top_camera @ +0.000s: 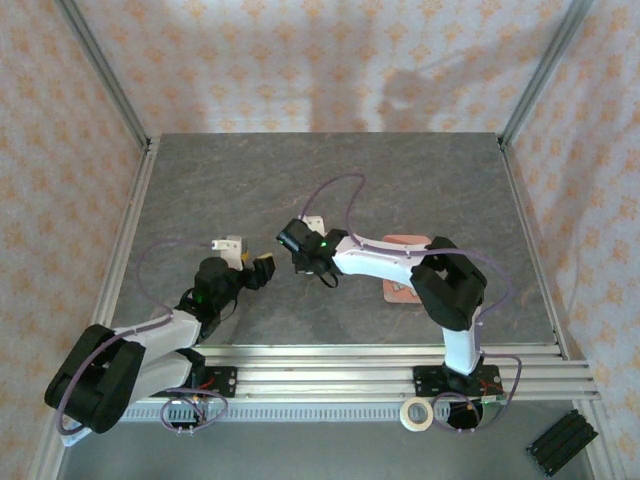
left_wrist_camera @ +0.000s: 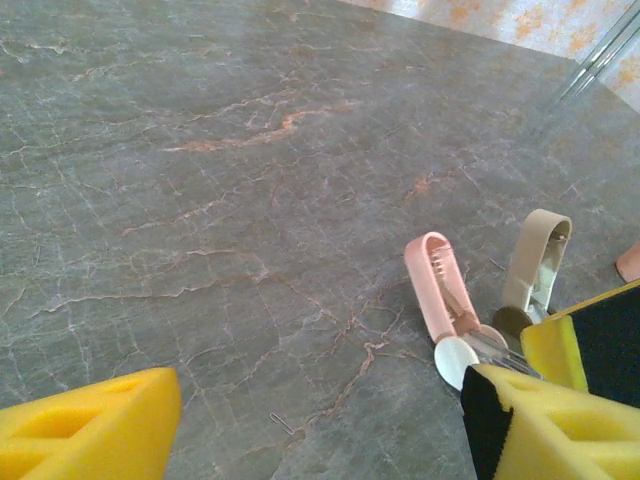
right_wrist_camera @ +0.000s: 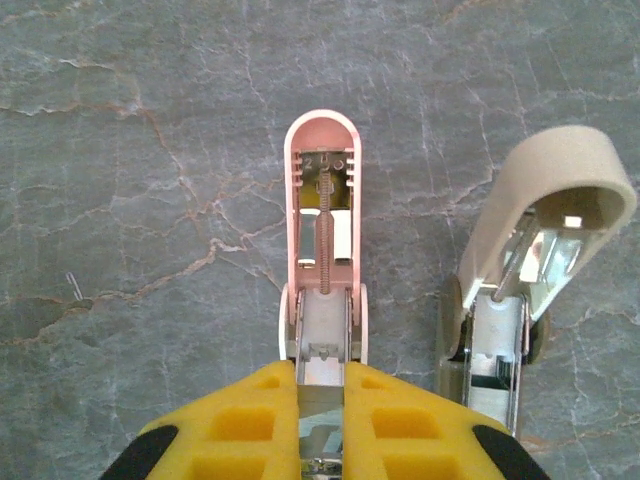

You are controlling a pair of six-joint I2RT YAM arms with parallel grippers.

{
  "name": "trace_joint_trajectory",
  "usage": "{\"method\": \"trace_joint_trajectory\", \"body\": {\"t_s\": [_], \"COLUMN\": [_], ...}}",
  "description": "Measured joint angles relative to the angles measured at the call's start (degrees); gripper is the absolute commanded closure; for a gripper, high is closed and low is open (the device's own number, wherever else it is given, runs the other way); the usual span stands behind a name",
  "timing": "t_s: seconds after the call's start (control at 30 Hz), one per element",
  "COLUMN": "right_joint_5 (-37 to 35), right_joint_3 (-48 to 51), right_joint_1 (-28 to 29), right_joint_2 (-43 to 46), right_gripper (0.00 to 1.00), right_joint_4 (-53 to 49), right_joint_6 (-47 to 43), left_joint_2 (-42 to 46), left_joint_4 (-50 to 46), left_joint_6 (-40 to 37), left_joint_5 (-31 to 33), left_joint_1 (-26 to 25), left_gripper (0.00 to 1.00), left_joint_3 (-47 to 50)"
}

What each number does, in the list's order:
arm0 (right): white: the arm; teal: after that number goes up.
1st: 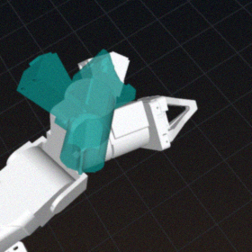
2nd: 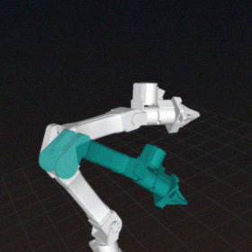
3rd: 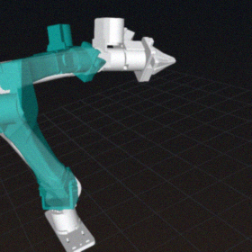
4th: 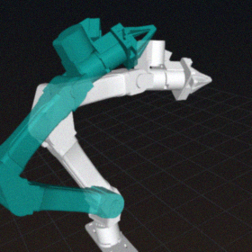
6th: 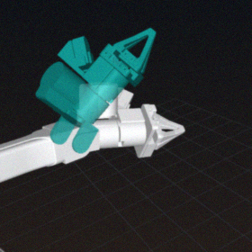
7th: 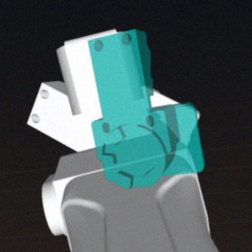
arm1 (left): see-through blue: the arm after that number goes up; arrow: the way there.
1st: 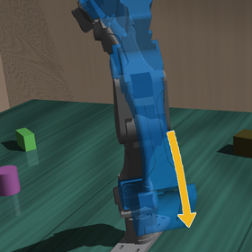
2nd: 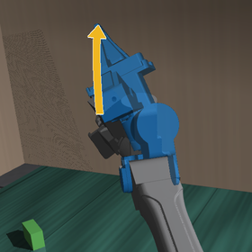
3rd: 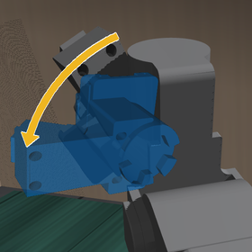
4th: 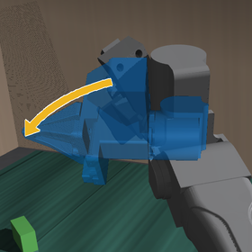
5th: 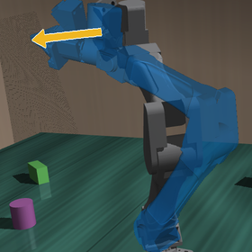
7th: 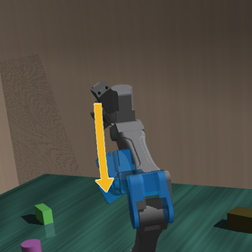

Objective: Load the staples into the stapler

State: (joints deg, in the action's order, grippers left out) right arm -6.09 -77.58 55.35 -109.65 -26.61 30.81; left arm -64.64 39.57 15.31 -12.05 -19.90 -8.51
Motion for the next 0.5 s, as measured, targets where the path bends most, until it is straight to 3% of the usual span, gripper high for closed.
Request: {"method": "trace_joint_trajectory", "body": {"t_s": [0.5], "right_joint_5": [0.33], "right_joint_3": [-4.92], "right_joint_1": [0.0], "right_joint_2": [-4.66], "right_gripper": [0.87], "right_joint_4": [-7.54], "right_joint_6": [2.67], "left_joint_2": [-3.65], "left_joint_4": [2.32], "left_joint_6": [-0.42], "left_joint_5": [-1.25], "left_joint_1": [0.0], "left_gripper": [0.25], "left_joint_3": [0.0]}}
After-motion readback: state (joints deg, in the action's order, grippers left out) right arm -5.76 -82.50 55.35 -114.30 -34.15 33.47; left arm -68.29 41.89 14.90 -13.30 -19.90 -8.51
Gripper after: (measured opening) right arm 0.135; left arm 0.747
